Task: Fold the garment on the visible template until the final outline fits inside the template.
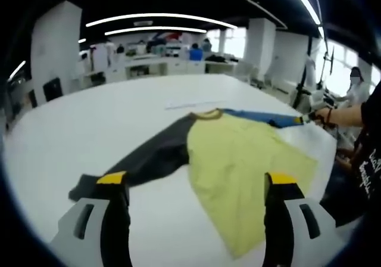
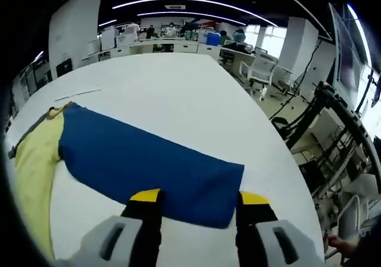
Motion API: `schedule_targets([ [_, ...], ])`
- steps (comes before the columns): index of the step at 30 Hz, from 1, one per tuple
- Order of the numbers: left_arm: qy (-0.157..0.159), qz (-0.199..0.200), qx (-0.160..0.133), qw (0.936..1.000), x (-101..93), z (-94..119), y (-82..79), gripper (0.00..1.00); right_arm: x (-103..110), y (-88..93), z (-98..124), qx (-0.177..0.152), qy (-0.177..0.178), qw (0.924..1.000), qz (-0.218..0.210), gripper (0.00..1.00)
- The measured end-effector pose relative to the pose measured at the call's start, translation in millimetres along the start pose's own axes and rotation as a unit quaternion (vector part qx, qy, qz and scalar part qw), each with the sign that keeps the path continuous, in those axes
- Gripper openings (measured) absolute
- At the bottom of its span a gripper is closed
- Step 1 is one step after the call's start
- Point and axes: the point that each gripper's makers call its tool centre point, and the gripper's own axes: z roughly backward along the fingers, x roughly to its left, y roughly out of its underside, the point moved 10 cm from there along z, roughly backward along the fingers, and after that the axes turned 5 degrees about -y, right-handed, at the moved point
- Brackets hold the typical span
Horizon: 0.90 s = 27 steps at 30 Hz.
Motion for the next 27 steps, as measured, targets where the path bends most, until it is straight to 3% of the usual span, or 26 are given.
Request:
schedule_targets([
  [4,-0.013,-0.017,0.002,0.9998,0.4,1,-2.1,0.88,-7,4.7,0,-0.003,0.005,0.9991,-0.041,0.43],
  [9,-0.011,-0.009,0.004,0.9999,0.9,2,-1.6,0.87,-13,7.1,0,0.001,0.019,0.9963,-0.084,0.34],
  [14,-0.010,-0.002,0.003,0.9999,1.2,4,-0.3,0.87,1,13.3,17,0.002,0.021,0.9914,-0.129,0.31],
  [18,-0.011,0.002,0.004,0.9999,0.7,5,0.9,0.87,10,12.6,25,0.006,0.019,0.9937,-0.111,0.27],
  [22,-0.017,-0.005,0.004,0.9998,1.0,6,0.0,0.87,18,11.6,28,0.011,0.017,0.9939,-0.109,0.14],
  [27,-0.018,-0.013,0.004,0.9997,0.8,6,-2.5,0.88,20,11.1,26,0.012,0.017,0.9941,-0.106,0.06],
])
